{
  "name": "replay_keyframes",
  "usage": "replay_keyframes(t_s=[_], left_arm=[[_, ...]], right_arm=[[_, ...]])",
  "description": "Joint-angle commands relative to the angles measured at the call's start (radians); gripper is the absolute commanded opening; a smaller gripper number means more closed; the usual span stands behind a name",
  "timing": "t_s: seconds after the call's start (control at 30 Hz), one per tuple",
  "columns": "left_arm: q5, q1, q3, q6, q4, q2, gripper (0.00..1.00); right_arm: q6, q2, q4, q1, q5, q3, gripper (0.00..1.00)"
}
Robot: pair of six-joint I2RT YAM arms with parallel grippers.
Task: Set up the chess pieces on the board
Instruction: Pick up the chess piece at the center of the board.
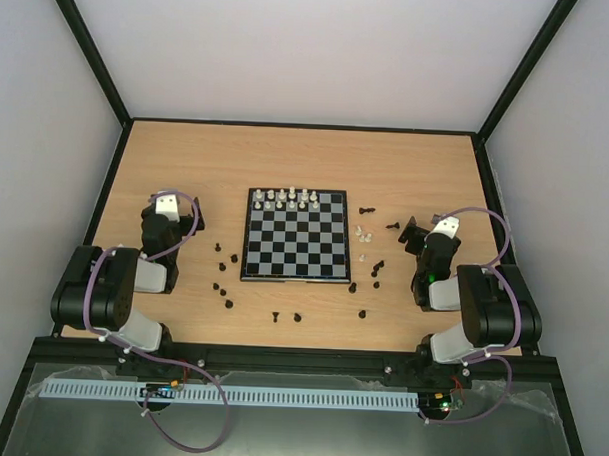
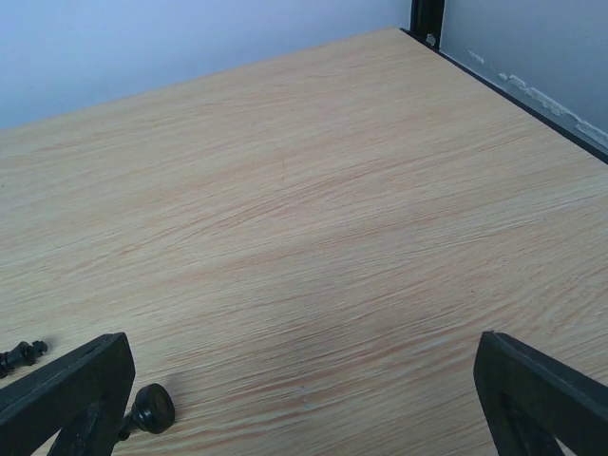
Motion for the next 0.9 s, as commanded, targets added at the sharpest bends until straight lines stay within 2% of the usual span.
replay_keyframes(t_s=[0.0,0.67,0.7,0.8,0.87], left_arm=[[0.008,-0.001,0.016,0.010,0.052,0.001,1.00],[-0.010,-0.010,0.012,0.017,0.059,-0.004,0.99],[-0.012,-0.016,0.028,0.025,0.012,-0.017,1.00],[-0.054,-0.058,0.103,0.060,-0.161,-0.078,0.99],[-0.068,-0.070,0.132,0.063,-0.237,-0.122,0.99]], right_arm=[[-0.007,0.006,0.052,0.004,0.016,0.015,0.99],[-0.008,0.003,0.057,0.004,0.015,0.009,0.99],[-0.008,-0.001,0.054,0.004,0.021,0.013,0.99],[-0.008,-0.125,-0.216,0.005,0.017,0.117,0.99],[0.010,-0.195,-0.320,0.004,0.003,0.160,0.99]])
